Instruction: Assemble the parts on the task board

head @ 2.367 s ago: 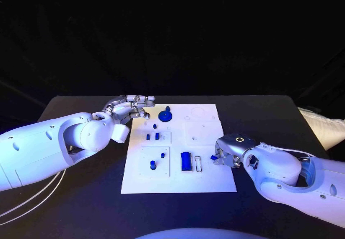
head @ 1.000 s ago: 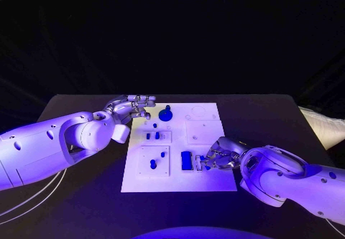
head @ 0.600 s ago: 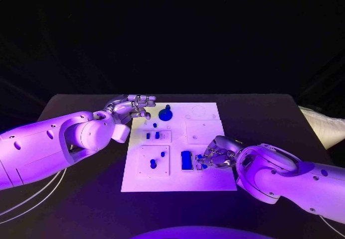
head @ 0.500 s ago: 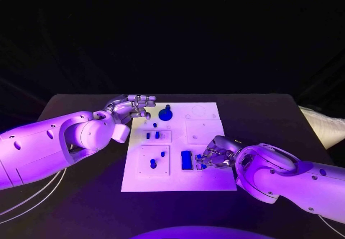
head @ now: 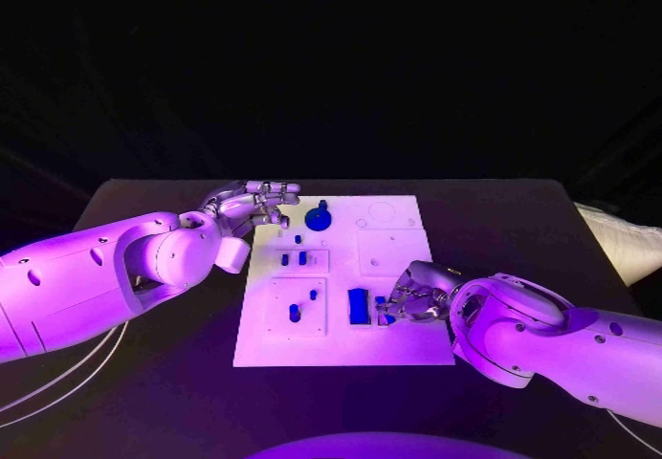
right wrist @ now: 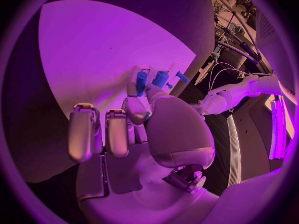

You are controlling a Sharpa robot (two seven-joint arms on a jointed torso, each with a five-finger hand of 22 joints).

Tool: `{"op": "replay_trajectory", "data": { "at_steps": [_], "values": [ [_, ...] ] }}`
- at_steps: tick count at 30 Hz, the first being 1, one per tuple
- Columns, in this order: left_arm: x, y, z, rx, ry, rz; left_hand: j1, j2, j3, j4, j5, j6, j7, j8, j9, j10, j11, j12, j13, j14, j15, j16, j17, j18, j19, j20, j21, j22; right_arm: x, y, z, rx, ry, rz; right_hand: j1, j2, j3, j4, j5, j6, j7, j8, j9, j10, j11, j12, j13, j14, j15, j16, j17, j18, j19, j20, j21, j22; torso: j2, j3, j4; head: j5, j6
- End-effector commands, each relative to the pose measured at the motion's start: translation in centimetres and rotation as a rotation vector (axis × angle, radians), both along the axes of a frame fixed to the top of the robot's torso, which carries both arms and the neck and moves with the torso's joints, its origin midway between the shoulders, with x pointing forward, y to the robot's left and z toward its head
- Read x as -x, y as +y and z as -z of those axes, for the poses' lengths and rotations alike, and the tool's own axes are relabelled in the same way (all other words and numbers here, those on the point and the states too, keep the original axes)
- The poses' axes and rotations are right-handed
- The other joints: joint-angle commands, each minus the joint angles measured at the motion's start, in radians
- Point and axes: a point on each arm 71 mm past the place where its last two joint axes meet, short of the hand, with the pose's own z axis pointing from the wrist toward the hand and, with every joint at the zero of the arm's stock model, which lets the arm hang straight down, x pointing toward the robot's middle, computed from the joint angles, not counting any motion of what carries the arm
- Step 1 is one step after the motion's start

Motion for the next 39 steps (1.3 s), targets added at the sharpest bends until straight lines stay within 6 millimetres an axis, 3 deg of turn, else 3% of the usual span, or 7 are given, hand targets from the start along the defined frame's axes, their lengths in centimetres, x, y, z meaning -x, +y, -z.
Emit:
{"op": "replay_trajectory", "data": {
  "at_steps": [1,7,15,21,31,39],
  "values": [
    [0.1,-0.2,-0.1,0.006,-0.005,0.02,-0.001,0.007,-0.005,-0.002,0.004,-0.008,0.001,0.001,-0.002,-0.008,0.002,0.006,0.001,-0.008,0.001,-0.005,-0.001,0.02,-0.004,0.001,-0.005,-0.001,0.1,0.2,0.2,0.023,0.01,-0.022,-0.016,-0.001,-0.002,0.009,0.003,0.008,0.0,0.001,0.001,0.008,0.0,0.003,0.002,0.073,-0.005,0.004,0.083,-0.007,0.006,-0.001,0.003,0.002,0.0,-0.0003,-0.0004,0.0,0.0],
    [0.1,-0.3,-0.1,0.007,-0.003,0.023,-0.001,0.007,-0.005,-0.002,0.004,-0.008,0.001,0.001,-0.002,-0.009,0.003,0.006,0.001,-0.009,0.001,-0.005,-0.001,0.02,-0.004,0.001,-0.005,-0.002,0.1,0.3,0.1,0.028,0.003,-0.029,-0.031,-0.008,-0.015,0.018,0.004,0.008,0.0,0.001,0.006,0.009,0.0,0.005,0.006,0.073,-0.005,0.005,0.084,-0.007,0.006,-0.001,0.003,0.002,0.001,-0.0003,0.0002,0.002,-0.003],
    [0.1,-0.3,-0.1,0.006,0.0,0.025,-0.002,0.009,-0.006,-0.002,0.004,-0.008,0.001,0.001,-0.002,-0.01,0.003,0.007,0.001,-0.01,0.001,-0.006,-0.002,0.02,-0.004,0.001,-0.006,-0.002,0.1,0.3,0.1,0.03,-0.005,-0.029,-0.09,-0.025,-0.087,0.062,0.086,0.008,-0.001,0.002,0.02,0.012,-0.001,0.004,0.015,0.072,-0.006,0.005,0.085,-0.008,0.006,-0.002,0.004,0.004,0.0,-0.0008,0.0004,0.002,-0.004],
    [0.1,-0.3,0.0,0.004,0.003,0.027,-0.002,0.01,-0.005,-0.002,0.005,-0.008,0.001,0.001,-0.002,-0.01,0.003,0.007,0.001,-0.01,0.001,-0.006,-0.002,0.02,-0.004,0.001,-0.006,-0.002,0.2,0.1,0.0,0.028,-0.007,-0.027,-0.116,-0.023,-0.131,0.069,0.107,0.009,-0.002,0.003,0.027,0.015,-0.002,0.007,0.022,0.073,-0.006,0.008,0.089,-0.008,0.007,-0.002,0.005,0.007,0.0,0.0,0.001,0.001,-0.006],
    [0.1,-0.2,0.0,0.0,0.007,0.032,-0.001,0.011,-0.005,-0.003,0.005,-0.008,0.001,0.001,-0.003,-0.012,0.003,0.007,0.001,-0.011,0.001,-0.006,-0.003,0.02,-0.005,0.001,-0.007,-0.002,0.7,-0.2,-0.3,0.018,-0.009,-0.025,-0.137,-0.012,-0.159,0.07,0.114,0.011,-0.004,0.004,0.033,0.018,-0.003,0.01,0.028,0.073,-0.007,0.01,0.092,-0.009,0.008,-0.003,0.006,0.009,0.001,0.0012,-0.0016,0.003,-0.009],
    [0.0,-0.3,0.0,0.001,0.008,0.036,-0.001,0.011,-0.005,-0.003,0.005,-0.009,0.001,0.001,-0.003,-0.013,0.004,0.007,0.001,-0.012,0.002,-0.007,-0.004,0.02,-0.005,0.002,-0.007,-0.002,1.1,-0.2,-0.6,0.015,-0.008,-0.037,-0.139,-0.007,-0.162,0.07,0.116,0.011,-0.004,0.004,0.035,0.019,-0.003,0.013,0.031,0.074,-0.007,0.011,0.094,-0.009,0.009,-0.003,0.008,0.012,0.0,0.0004,0.0005,0.002,-0.013]
  ]
}}
